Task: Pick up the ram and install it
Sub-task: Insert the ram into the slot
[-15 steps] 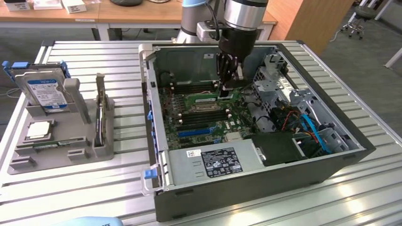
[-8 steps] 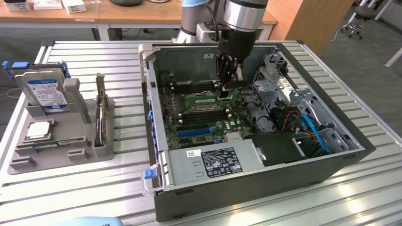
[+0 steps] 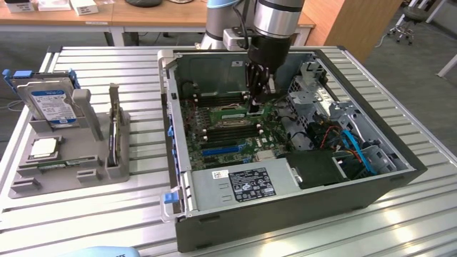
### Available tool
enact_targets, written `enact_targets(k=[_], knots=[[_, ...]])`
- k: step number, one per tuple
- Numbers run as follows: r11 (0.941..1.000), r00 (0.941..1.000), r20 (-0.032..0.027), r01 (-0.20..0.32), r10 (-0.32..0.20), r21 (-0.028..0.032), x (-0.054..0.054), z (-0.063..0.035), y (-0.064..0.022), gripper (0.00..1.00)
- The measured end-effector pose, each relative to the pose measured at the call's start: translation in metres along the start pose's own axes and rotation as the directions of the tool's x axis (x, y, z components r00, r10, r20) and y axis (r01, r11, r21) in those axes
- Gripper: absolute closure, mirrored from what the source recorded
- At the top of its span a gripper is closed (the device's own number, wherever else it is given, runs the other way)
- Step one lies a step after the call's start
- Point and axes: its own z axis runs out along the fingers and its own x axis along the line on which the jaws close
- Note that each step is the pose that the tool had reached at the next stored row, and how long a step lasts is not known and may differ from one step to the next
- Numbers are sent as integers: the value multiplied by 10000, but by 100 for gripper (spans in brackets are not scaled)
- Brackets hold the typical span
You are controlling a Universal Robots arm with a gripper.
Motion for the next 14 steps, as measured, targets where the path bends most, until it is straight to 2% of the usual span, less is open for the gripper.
enact_targets(k=[14], knots=[[10000,10000,-61,-3,3,1,-21,74,-3,88]])
